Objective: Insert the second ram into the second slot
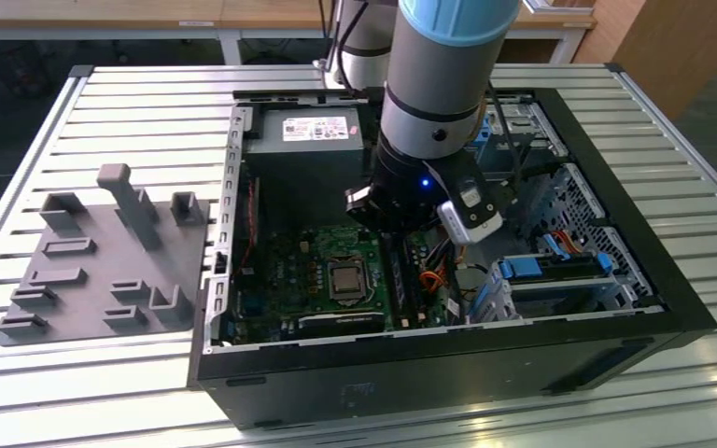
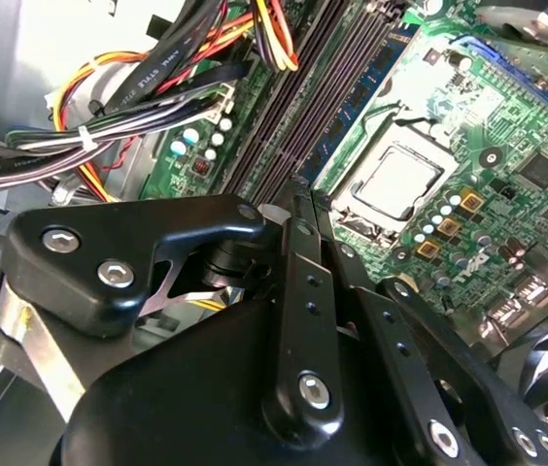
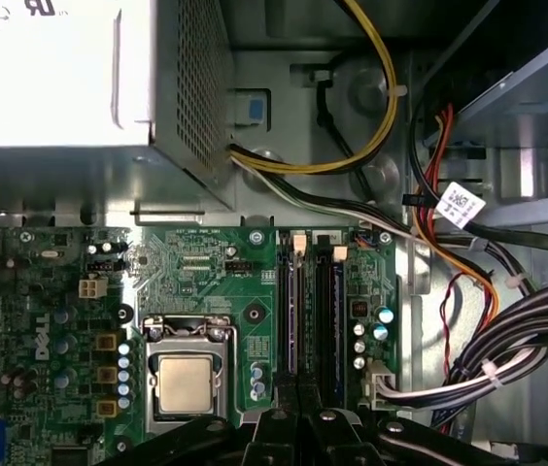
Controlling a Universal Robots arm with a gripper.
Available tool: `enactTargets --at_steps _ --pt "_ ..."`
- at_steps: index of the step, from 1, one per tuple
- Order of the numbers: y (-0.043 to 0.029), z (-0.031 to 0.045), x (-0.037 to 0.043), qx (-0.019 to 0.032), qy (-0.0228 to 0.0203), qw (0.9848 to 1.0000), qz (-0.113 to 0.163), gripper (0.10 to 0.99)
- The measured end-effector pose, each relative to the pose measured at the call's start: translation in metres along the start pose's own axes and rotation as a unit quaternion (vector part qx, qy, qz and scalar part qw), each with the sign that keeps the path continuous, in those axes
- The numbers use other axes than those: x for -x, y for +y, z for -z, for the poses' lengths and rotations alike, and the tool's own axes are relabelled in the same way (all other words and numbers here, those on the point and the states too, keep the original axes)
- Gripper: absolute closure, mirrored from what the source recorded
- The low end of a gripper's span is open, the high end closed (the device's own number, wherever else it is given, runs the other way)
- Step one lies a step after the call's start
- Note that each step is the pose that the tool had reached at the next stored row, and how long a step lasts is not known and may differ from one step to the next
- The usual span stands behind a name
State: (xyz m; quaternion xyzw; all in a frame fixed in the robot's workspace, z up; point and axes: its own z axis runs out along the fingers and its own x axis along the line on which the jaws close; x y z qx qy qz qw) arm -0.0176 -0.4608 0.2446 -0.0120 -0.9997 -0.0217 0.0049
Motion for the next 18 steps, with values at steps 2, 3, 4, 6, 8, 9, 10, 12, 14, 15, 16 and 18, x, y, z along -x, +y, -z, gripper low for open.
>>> enactTargets --at_steps 2,3,4,6,8,9,10,12,14,15,16,18 --pt "-0.0010 -0.0001 0.0000 -0.0003 0.0001 1.0000 0.000 0.973" --pt "-0.0014 -0.0002 0.0000 -0.0004 0.0002 1.0000 0.000 0.973" --pt "-0.0017 -0.0004 0.0001 -0.0004 0.0003 1.0000 0.000 0.973" --pt "-0.0017 -0.0014 0.0009 -0.0004 0.0007 1.0000 0.000 0.973" --pt "-0.0019 -0.0033 0.0017 -0.0005 0.0022 1.0000 0.000 0.973" --pt "-0.0019 -0.0044 0.0020 -0.0006 0.0032 1.0000 0.000 0.973" --pt "-0.0020 -0.0056 0.0025 -0.0008 0.0043 1.0000 0.000 0.973" --pt "-0.0020 -0.0073 0.0043 -0.0010 0.0062 1.0000 0.001 0.973" --pt "-0.0020 -0.0075 0.0054 -0.0012 0.0067 1.0000 0.001 0.973" --pt "-0.0020 -0.0075 0.0054 -0.0011 0.0068 1.0000 0.001 0.973" --pt "-0.0020 -0.0077 0.0054 -0.0008 0.0068 1.0000 0.001 0.973" --pt "-0.0020 -0.0081 0.0054 -0.0005 0.0069 1.0000 0.005 0.973"
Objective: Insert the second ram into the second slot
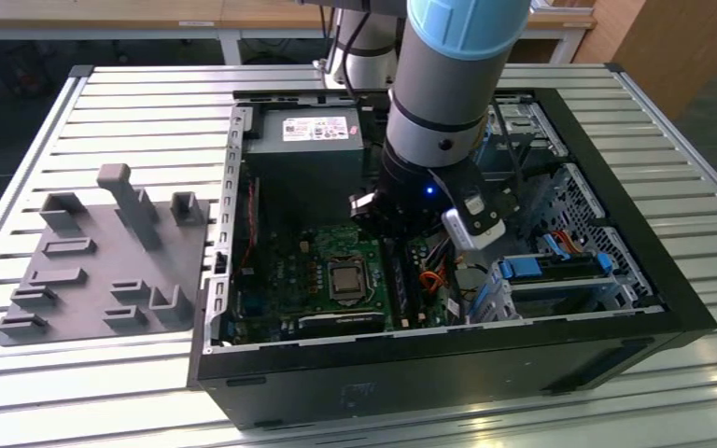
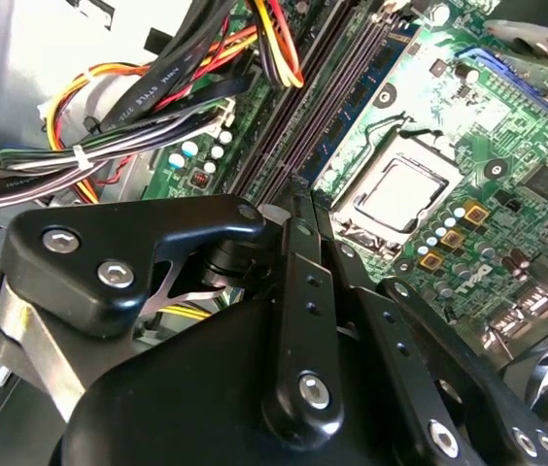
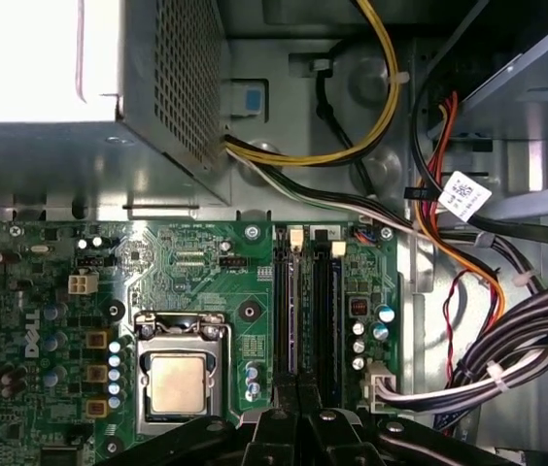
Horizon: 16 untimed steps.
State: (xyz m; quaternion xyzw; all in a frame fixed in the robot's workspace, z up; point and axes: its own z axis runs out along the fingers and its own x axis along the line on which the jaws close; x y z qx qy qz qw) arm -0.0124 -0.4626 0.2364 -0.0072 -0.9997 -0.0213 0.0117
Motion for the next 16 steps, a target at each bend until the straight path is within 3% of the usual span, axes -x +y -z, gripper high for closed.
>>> enactTargets --at_steps 16 --pt "-0.0004 -0.0065 0.0015 -0.0004 0.0002 1.0000 0.002 0.973"
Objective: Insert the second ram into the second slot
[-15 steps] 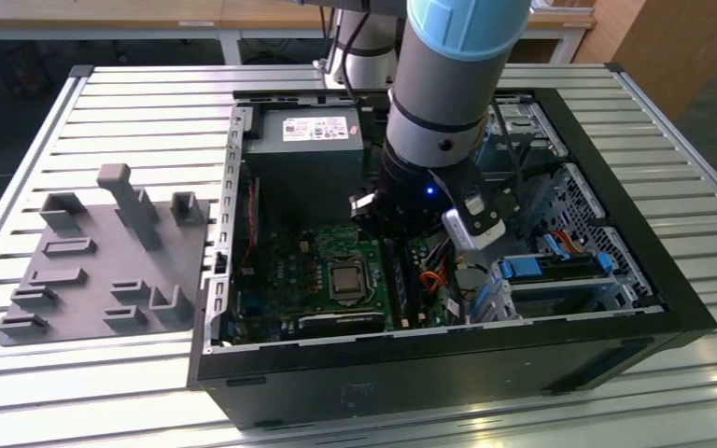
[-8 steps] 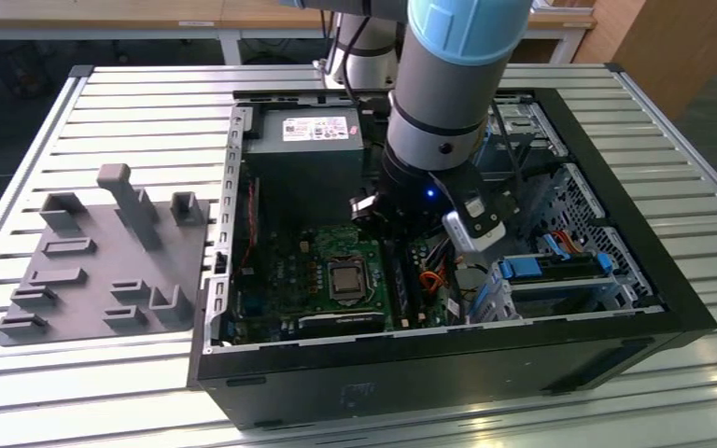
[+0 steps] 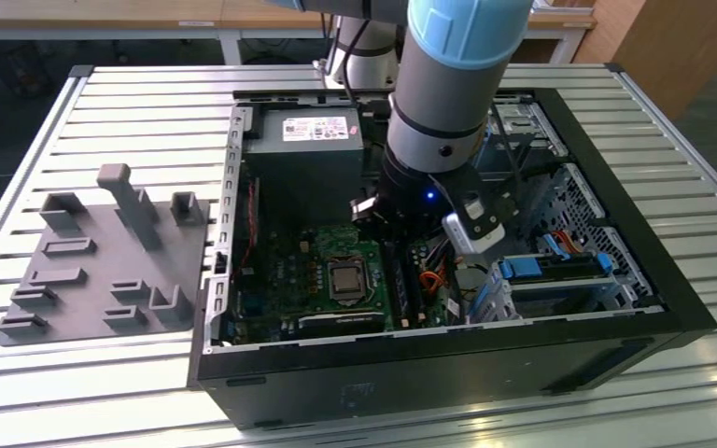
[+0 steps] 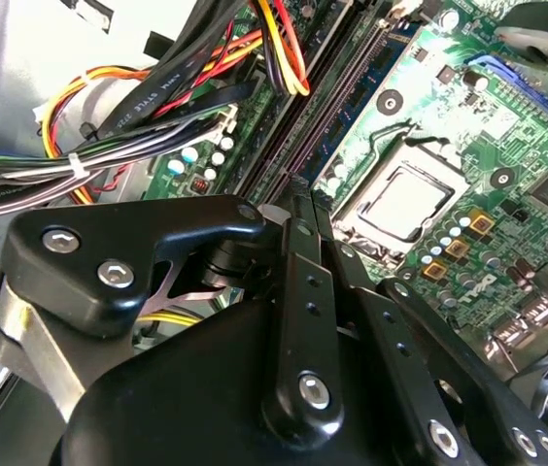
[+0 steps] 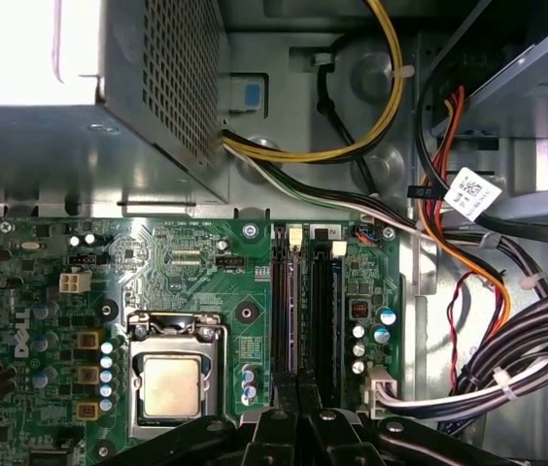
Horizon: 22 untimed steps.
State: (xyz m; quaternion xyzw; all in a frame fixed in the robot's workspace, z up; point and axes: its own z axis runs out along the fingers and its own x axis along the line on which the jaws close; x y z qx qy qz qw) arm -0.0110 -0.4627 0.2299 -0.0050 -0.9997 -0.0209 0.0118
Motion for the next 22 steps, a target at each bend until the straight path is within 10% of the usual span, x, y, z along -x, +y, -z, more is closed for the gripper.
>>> enactTargets --at_steps 22 --pt "-0.0003 -0.0027 0.0009 0.0001 0.0003 1.0000 -0.002 0.973"
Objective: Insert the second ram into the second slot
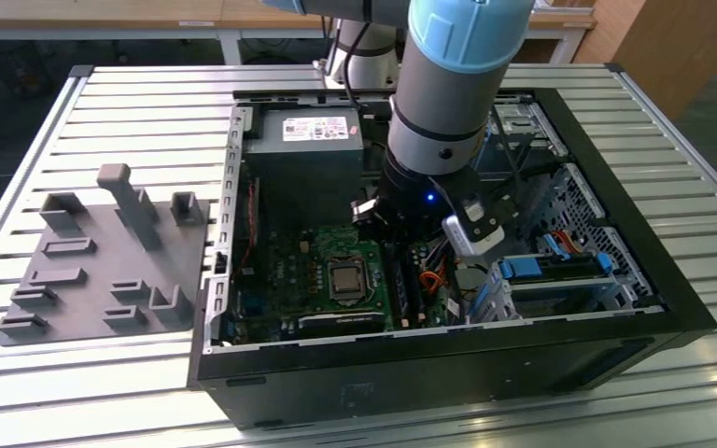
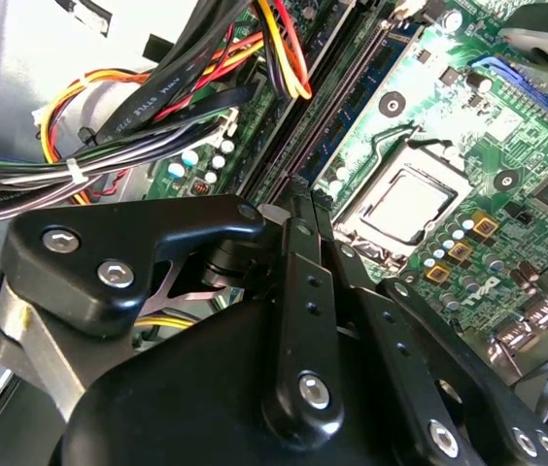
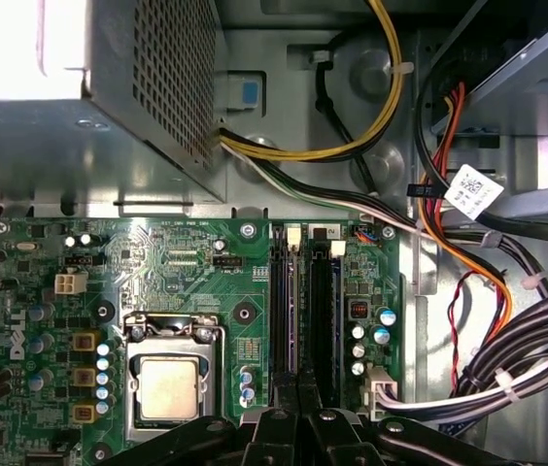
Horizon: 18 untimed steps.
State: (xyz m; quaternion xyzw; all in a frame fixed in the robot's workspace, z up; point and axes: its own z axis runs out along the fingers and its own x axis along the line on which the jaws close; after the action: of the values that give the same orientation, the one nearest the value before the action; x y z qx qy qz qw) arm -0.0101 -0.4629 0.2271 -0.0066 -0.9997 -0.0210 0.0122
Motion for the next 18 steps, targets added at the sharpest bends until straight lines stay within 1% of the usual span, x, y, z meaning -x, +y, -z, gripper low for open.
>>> enactTargets --at_steps 18 --pt "-0.0002 -0.0042 0.0001 0.0000 0.0000 1.0000 0.000 0.973"
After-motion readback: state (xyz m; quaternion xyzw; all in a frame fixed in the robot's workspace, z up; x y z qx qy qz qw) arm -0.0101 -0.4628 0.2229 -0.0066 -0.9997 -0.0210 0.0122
